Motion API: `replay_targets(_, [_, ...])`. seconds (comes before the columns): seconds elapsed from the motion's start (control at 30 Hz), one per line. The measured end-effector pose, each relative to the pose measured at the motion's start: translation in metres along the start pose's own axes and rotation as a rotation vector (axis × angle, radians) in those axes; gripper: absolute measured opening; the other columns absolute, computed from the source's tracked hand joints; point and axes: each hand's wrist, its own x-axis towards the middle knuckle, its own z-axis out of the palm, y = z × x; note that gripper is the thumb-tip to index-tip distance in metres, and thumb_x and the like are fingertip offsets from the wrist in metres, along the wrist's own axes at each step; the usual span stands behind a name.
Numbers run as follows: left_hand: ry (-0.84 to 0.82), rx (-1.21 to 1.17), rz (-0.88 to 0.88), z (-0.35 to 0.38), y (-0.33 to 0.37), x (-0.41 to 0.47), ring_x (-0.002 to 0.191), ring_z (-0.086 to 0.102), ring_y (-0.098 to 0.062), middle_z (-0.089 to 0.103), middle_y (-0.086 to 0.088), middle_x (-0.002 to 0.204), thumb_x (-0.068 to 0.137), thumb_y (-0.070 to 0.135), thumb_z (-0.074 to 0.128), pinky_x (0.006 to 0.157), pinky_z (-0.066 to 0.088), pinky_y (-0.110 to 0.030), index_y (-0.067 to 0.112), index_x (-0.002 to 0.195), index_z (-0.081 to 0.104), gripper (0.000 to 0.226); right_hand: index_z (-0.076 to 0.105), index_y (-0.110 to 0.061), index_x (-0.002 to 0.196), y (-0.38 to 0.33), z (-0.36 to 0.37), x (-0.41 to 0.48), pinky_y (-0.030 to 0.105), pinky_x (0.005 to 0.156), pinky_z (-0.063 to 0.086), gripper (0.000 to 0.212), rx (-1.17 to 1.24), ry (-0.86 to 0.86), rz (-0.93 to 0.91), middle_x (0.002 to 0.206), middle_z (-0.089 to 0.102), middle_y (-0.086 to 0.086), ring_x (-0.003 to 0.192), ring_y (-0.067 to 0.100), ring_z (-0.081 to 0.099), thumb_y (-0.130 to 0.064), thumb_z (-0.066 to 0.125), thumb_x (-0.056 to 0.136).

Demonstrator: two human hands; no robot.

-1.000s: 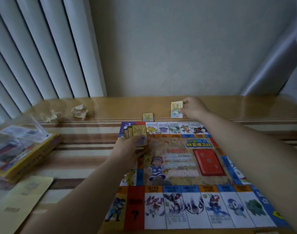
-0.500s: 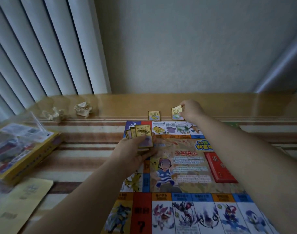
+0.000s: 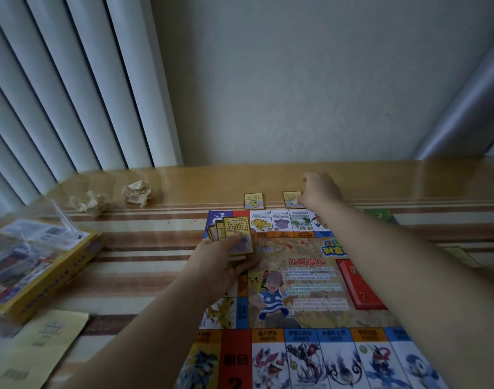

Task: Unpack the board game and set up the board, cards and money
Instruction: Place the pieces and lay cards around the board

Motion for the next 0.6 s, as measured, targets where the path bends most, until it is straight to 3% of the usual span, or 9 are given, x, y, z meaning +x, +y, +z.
replay_targets(0.13, [0.015, 0.025, 0.006, 0.004, 0.003, -0.005, 0.087, 0.066, -0.034, 0.061, -0.024, 0.113, 0.092, 0.008, 0.057, 0.054, 0.059, -0.036, -0.004, 0.118, 0.052, 0.029, 0.054, -0.011, 0.128, -0.003, -0.031, -0.009, 0.035, 0.093, 0.044, 0.045, 0.223, 0.035, -0.056, 0.131, 0.052, 0.011, 0.113, 0.027, 0.055, -0.022, 0.067, 0.087])
replay_targets(0.23, [-0.055, 0.027, 0.03, 0.009, 0.008, -0.021, 0.077, 0.067, -0.029, 0.066, -0.022, 0.094, 0.094, 0.009, 0.055, 0.057, 0.059, -0.033, -0.007, 0.098, 0.06, 0.017, 0.06, -0.01, 0.12, -0.015, -0.073, -0.033, 0.025, 0.085, 0.041, 0.031, 0.366, -0.004, -0.155, 0.116, 0.06, 0.006, 0.105, 0.019, 0.056, -0.022, 0.062, 0.091])
replay_targets(0.37, [-0.236, -0.023, -0.033, 0.015, 0.015, -0.061, 0.076, 0.067, -0.028, 0.066, -0.017, 0.076, 0.093, 0.006, 0.054, 0.059, 0.06, -0.033, -0.007, 0.087, 0.063, 0.017, 0.064, -0.014, 0.11, -0.035, -0.12, -0.097, 0.022, 0.069, 0.044, 0.025, 0.568, -0.322, -0.255, 0.099, 0.067, 0.0, 0.073, 0.009, 0.056, -0.032, 0.054, 0.094])
replay_targets(0.43, [-0.3, -0.002, -0.05, 0.017, 0.015, -0.084, 0.072, 0.069, -0.027, 0.068, -0.017, 0.071, 0.091, 0.005, 0.055, 0.062, 0.06, -0.034, -0.008, 0.085, 0.064, 0.016, 0.067, -0.017, 0.103, -0.04, -0.136, -0.128, 0.021, 0.066, 0.044, 0.029, 0.589, -0.432, -0.29, 0.089, 0.069, -0.004, 0.067, 0.007, 0.056, -0.041, 0.057, 0.09])
replay_targets(0.5, [-0.335, 0.019, -0.041, 0.018, 0.014, -0.106, 0.069, 0.07, -0.026, 0.069, -0.017, 0.07, 0.089, 0.004, 0.056, 0.062, 0.06, -0.033, -0.007, 0.083, 0.063, 0.015, 0.069, -0.02, 0.091, -0.042, -0.147, -0.155, 0.019, 0.063, 0.043, 0.028, 0.576, -0.467, -0.33, 0.076, 0.066, -0.01, 0.065, 0.005, 0.056, -0.046, 0.065, 0.081])
replay_targets(0.6, [-0.349, -0.003, -0.049, 0.017, 0.012, -0.131, 0.084, 0.067, -0.032, 0.07, -0.021, 0.08, 0.088, 0.008, 0.057, 0.055, 0.059, -0.031, -0.006, 0.088, 0.064, 0.015, 0.067, -0.017, 0.08, -0.04, -0.156, -0.177, 0.022, 0.066, 0.047, 0.022, 0.584, -0.44, -0.342, 0.073, 0.066, -0.005, 0.067, 0.008, 0.058, -0.036, 0.076, 0.074])
